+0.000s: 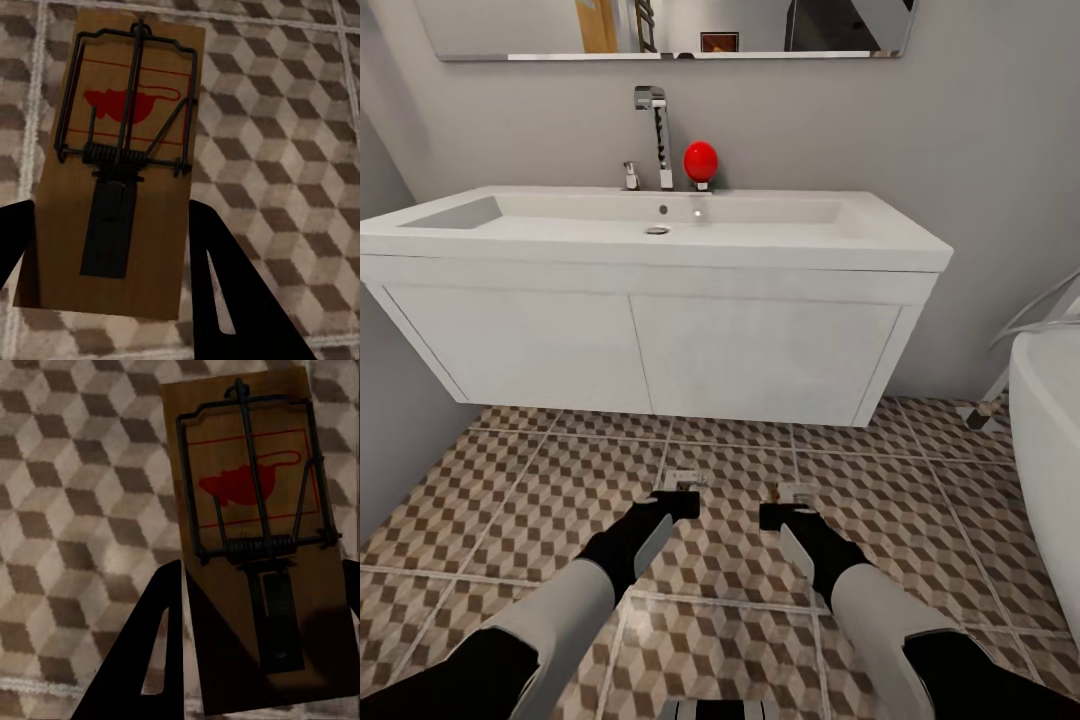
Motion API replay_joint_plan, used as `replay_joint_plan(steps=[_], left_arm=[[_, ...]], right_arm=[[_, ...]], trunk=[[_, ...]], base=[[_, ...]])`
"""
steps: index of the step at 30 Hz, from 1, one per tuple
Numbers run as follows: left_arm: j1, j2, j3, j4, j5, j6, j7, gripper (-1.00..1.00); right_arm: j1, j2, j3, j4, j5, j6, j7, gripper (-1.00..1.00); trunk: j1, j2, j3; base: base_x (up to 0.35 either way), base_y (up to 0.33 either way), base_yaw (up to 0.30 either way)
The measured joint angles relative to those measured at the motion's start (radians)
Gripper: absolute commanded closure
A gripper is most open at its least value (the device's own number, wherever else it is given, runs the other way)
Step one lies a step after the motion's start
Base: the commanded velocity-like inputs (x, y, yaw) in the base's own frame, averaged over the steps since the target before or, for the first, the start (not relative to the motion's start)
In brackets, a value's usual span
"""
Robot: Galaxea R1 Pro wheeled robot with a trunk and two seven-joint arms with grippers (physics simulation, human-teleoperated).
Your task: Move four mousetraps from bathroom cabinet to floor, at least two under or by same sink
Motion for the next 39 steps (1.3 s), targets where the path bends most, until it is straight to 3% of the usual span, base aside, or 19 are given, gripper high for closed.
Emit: replay_joint_plan(steps=[5, 18, 23, 39], left_arm=[[-0.013, 0.000, 0.000, 0.017, 0.000, 0.003, -0.001, 1.00], [-0.014, 0.000, 0.001, 0.019, 0.000, 0.022, -0.002, 1.00], [-0.014, 0.000, 0.001, 0.016, 0.000, 0.017, -0.006, 1.00], [-0.014, 0.000, 0.000, 0.011, 0.000, -0.002, -0.012, 1.00]], right_arm=[[-0.045, 0.000, 0.000, 0.002, -0.001, 0.053, -0.001, 1.00], [-0.053, 0.000, 0.000, 0.012, -0.002, 0.058, -0.001, 1.00], [-0.053, 0.000, 0.002, 0.015, -0.001, 0.055, 0.000, 1.00], [-0.052, 0.000, 0.003, 0.048, 0.000, -0.049, 0.004, 1.00]], trunk=[[0.002, -0.001, -0.019], [0.008, -0.004, -0.070], [0.008, -0.004, -0.070], [0.015, -0.008, -0.132]], base=[[0.000, 0.000, 0.000], [0.000, 0.000, 0.000], [0.000, 0.000, 0.000], [0.000, 0.000, 0.000]])
